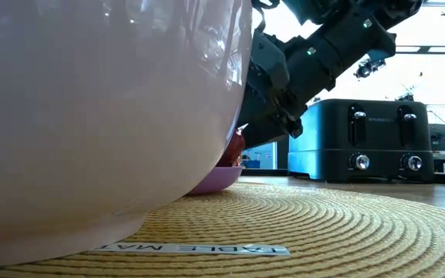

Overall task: Arrange a breakfast setting
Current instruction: Put the apple on the violet plate to the right of the bagel

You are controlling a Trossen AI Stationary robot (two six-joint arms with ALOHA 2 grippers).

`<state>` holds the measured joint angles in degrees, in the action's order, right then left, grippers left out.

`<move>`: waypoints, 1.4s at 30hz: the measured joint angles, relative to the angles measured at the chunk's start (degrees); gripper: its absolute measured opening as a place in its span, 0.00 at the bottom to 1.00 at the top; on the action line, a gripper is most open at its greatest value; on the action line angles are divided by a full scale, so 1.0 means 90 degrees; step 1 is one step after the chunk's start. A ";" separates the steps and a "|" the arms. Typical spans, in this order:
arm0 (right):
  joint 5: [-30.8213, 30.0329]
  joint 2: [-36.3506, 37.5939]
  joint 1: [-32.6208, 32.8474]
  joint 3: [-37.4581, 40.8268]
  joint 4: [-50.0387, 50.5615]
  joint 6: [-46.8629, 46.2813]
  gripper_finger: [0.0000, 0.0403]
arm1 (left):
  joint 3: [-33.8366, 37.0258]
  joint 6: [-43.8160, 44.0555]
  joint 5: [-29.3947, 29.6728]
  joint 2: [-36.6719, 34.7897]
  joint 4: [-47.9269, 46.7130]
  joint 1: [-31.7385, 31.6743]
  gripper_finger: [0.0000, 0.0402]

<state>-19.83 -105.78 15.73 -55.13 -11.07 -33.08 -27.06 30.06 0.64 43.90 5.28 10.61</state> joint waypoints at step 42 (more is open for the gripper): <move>0.0367 0.0476 -0.0012 0.0000 0.0410 -0.1006 0.79 | -0.0005 -0.0026 -0.0002 0.0002 -0.0132 -0.0002 0.24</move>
<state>-16.53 -101.49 15.62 -55.13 -7.39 -42.14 -27.11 29.82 0.62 43.92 4.10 10.59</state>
